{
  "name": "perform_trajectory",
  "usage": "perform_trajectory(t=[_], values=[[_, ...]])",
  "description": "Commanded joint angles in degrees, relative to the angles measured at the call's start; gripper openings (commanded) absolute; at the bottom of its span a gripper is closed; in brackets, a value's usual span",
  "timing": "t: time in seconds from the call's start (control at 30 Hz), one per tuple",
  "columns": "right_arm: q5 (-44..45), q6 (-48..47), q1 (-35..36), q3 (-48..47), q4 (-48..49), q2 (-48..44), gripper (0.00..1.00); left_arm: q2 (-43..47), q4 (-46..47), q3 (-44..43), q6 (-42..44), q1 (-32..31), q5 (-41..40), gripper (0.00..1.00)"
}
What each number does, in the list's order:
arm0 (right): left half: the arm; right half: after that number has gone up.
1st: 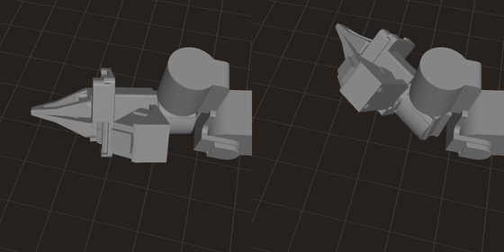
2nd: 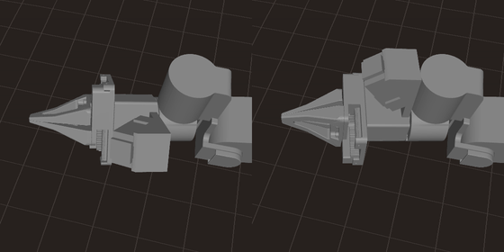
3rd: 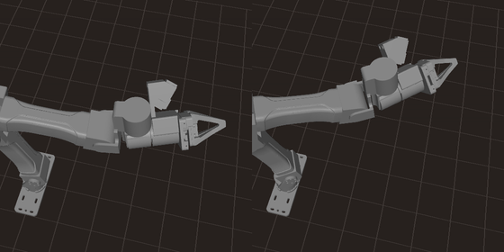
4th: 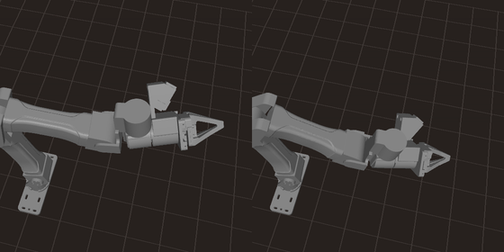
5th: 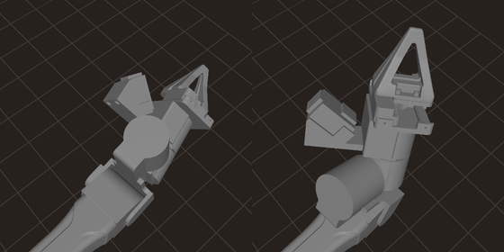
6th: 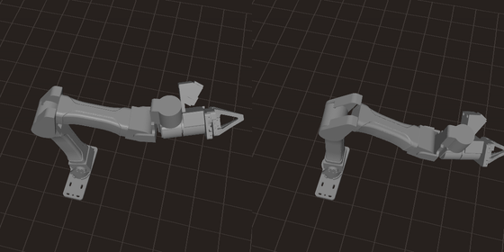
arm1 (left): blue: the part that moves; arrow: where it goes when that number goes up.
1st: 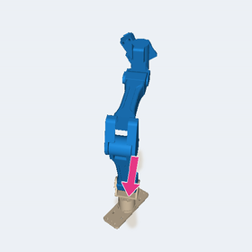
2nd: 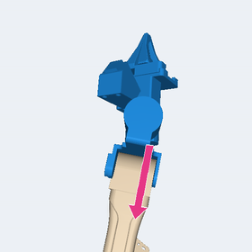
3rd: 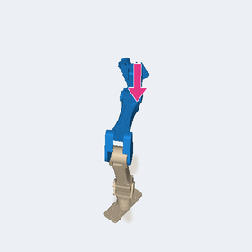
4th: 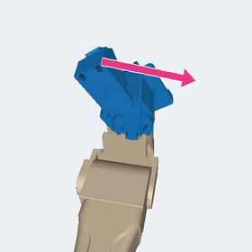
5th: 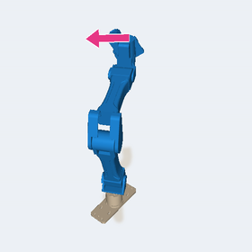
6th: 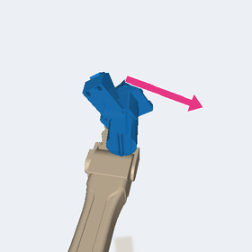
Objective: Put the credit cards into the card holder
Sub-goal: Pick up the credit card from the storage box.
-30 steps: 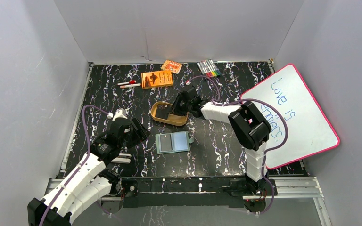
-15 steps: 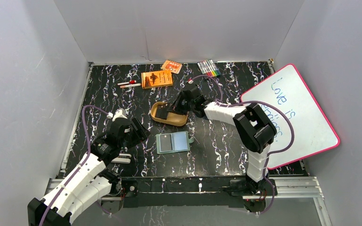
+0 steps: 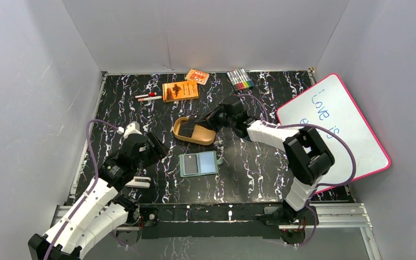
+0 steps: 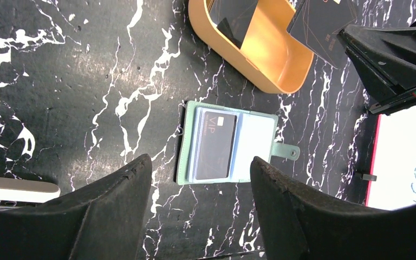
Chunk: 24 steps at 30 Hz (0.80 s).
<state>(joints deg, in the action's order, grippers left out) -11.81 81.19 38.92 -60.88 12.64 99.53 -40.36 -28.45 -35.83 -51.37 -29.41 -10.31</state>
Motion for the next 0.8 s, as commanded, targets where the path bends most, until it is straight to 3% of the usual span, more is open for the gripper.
perform_trajectory(t=[0.0,0.77], values=[[-3.94,6.57,-0.84,-1.22,3.91,-2.05,0.0,1.52,-2.11,-2.65,0.28,-0.03,-3.13,0.64],[-11.71,6.52,-2.16,2.08,6.34,-8.55,0.0,1.16,-2.31,-4.27,-0.7,-0.03,-1.82,0.64]])
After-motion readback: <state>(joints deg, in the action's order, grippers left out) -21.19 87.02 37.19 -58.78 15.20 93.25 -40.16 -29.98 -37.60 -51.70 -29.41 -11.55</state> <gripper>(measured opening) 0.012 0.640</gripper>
